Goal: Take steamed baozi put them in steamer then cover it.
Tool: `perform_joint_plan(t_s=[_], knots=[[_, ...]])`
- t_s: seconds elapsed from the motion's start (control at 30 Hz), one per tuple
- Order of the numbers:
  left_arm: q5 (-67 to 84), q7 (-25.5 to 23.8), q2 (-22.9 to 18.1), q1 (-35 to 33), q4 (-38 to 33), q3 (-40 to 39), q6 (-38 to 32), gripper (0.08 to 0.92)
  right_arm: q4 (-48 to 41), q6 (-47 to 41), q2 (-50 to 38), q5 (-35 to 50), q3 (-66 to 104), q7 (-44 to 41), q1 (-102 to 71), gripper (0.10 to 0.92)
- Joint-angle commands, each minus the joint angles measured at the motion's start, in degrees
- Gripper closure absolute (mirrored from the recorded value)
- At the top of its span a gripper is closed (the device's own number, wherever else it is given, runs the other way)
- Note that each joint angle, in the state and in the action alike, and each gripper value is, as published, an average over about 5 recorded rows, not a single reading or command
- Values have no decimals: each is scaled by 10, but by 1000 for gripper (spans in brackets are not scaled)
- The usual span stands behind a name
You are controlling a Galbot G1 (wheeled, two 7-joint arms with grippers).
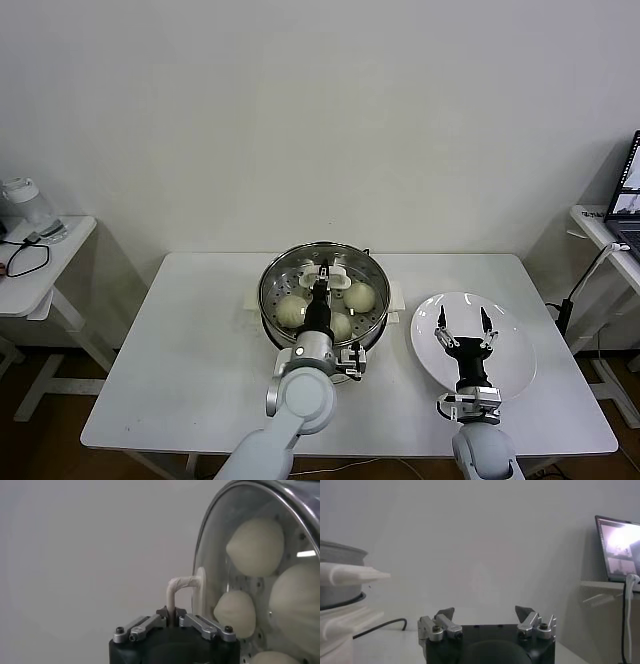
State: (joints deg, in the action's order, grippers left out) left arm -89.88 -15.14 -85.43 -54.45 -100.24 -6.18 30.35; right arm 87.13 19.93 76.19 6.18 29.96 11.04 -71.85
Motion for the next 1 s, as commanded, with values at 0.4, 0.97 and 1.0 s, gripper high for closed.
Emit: perform_joint_plan(t_s=[0.4, 0.97, 1.0], knots=[[0, -5, 14, -21, -42, 7, -11, 703, 2, 0, -3, 0, 1, 0, -1, 203], [271, -9, 165, -91, -298, 55, 4, 219, 17, -27, -11, 22, -4, 2, -5, 203], [318, 5, 175, -97, -313, 72, 3, 204, 21, -36, -13, 33, -6, 3, -7, 203]])
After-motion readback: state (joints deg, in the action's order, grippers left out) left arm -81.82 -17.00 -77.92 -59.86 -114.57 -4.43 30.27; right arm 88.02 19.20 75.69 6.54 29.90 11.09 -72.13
